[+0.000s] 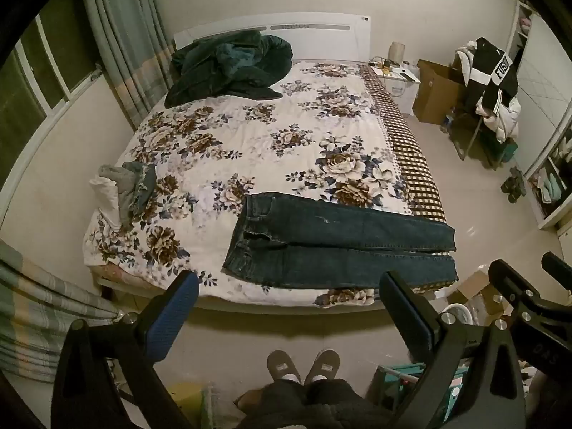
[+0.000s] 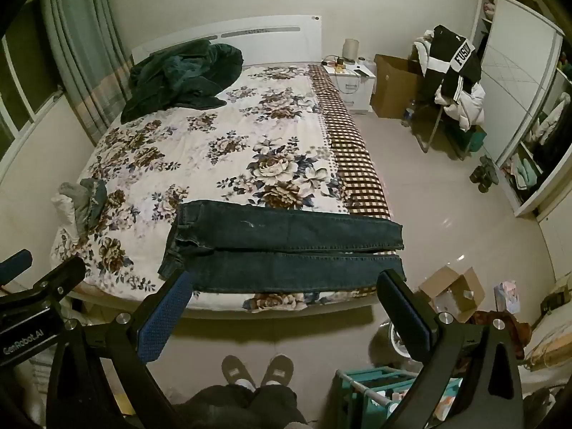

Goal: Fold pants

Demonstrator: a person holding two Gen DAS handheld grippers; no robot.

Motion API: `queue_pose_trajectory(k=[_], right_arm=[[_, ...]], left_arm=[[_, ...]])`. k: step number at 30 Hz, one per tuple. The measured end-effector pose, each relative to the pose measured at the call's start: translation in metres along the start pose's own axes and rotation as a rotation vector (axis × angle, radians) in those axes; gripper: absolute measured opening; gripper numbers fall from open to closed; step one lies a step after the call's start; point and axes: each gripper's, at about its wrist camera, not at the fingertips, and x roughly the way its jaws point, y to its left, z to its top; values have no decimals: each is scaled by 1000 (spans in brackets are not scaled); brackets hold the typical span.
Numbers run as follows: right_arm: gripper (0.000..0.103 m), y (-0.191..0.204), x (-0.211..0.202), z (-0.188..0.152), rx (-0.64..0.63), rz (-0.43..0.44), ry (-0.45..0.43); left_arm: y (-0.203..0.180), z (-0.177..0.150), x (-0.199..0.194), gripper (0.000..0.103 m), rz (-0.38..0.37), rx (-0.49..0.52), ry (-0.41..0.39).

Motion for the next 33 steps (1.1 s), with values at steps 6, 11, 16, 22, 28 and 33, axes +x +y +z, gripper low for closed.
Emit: queue_pose_trajectory(k=[6,11,16,22,28,33], right_arm=[[103,-4,-2,0,0,0,-1],[103,0,0,0,-5,-11,3],[103,-2,-1,0,-4,-11,5],[103,-1,0,0,-7,-14,4],[103,7,-3,4,-10,-16,5],[103,4,-2,4,-10,-15,2]], left_arm=[[0,0,0,103,0,-1,-7],[6,8,-6,103,4,-3,-11],[8,12,-7,103,3,2,-8],[8,10,-4,103,0,-4,-12],[6,9,-4,103,2,-5,-16],[6,9,-4,103,0,-7,-17]])
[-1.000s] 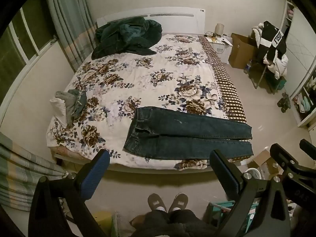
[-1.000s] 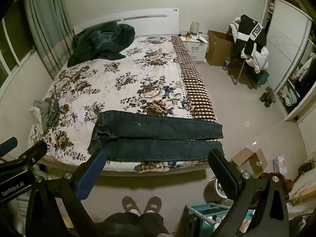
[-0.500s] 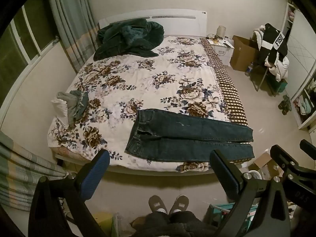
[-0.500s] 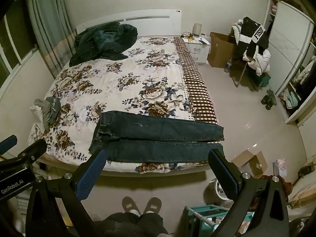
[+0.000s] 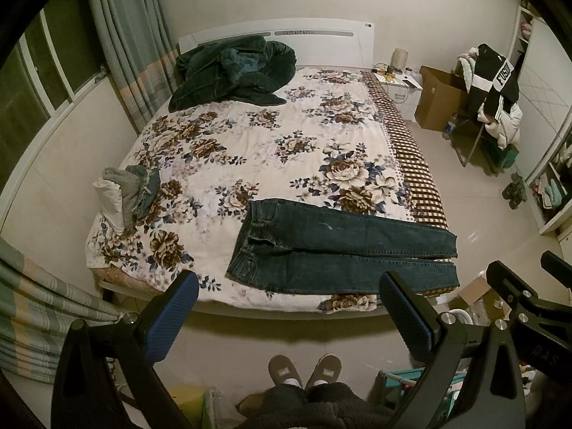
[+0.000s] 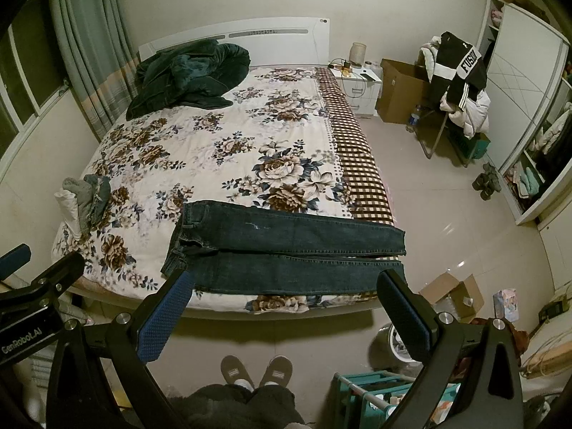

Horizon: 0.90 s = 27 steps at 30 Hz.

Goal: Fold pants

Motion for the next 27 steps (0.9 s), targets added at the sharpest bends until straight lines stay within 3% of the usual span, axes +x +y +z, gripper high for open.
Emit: queue_pose_trajectory(k=[27], right_arm=[[103,3,-5,4,-4,2,-1]], left_arm=[[5,2,-3,103,1,0,-9]])
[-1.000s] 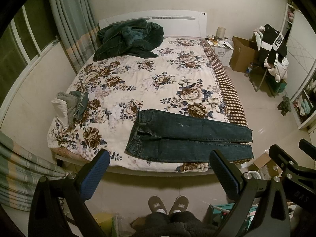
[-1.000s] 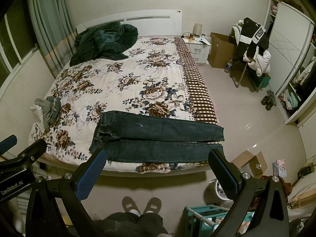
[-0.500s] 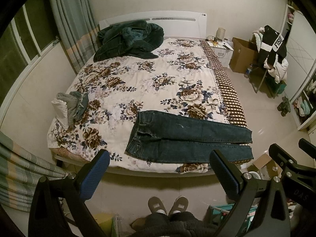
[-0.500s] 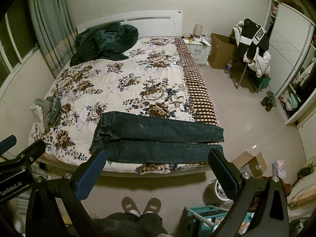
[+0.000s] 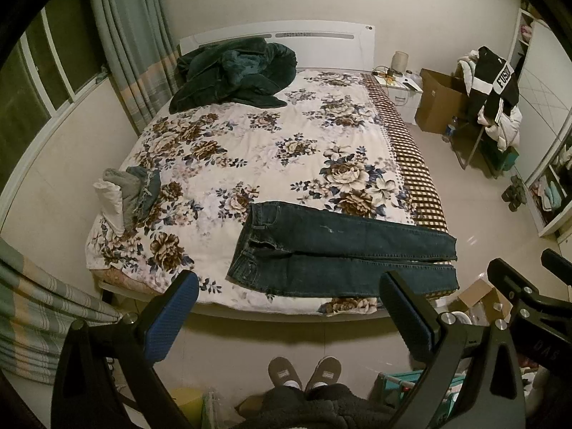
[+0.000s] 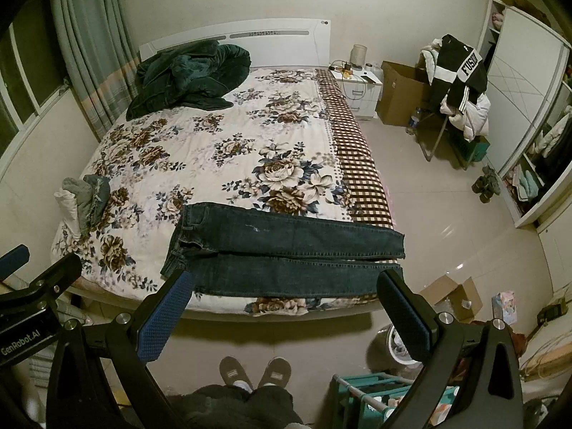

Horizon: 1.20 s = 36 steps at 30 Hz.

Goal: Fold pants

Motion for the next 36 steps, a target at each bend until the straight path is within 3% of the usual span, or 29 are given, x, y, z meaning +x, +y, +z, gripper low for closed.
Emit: queue_pose_trajectory(k=[25,33,36], right_arm=[[103,-6,3,-1,-4,-1,0],[103,9,-5,6,-5,7,9],[103,9,-5,5,-5,11,13]], left_arm=[[4,6,-1,103,0,-3,-4],[6,8,-1,103,1,-4,-2],[2,26,-4,103,3,-8,5]])
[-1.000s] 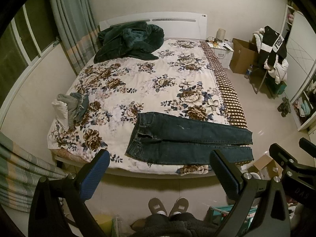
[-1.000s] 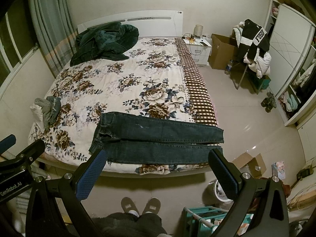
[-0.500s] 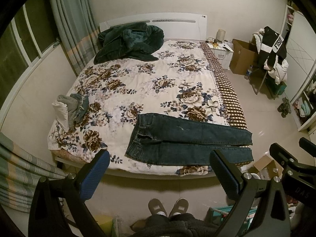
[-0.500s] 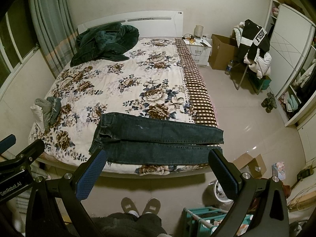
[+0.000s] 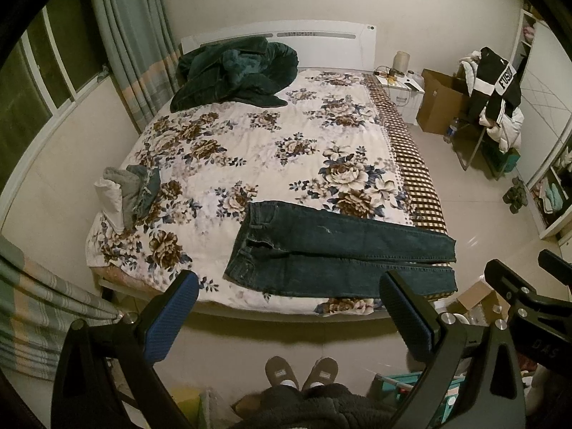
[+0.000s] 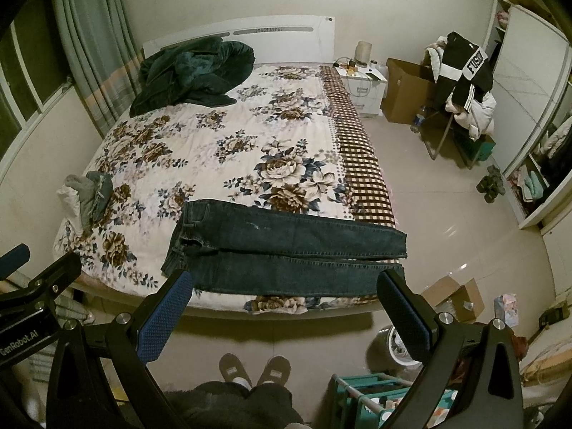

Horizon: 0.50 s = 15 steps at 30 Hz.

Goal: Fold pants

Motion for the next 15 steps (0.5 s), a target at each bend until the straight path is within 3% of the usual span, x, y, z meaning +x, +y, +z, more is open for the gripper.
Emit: queue_pose_trajectory(k=[5,9,15], right_arm=[[103,-19,26,2,6,8,15],[103,-36,55,10,36,9,25],[103,-64,124,33,77,-29,29]], left_arm=[[-1,1,0,103,1,-5,-5],[-1,15,19,103,49,-25,-38],[-12,33,96,103,153,-63,-44]])
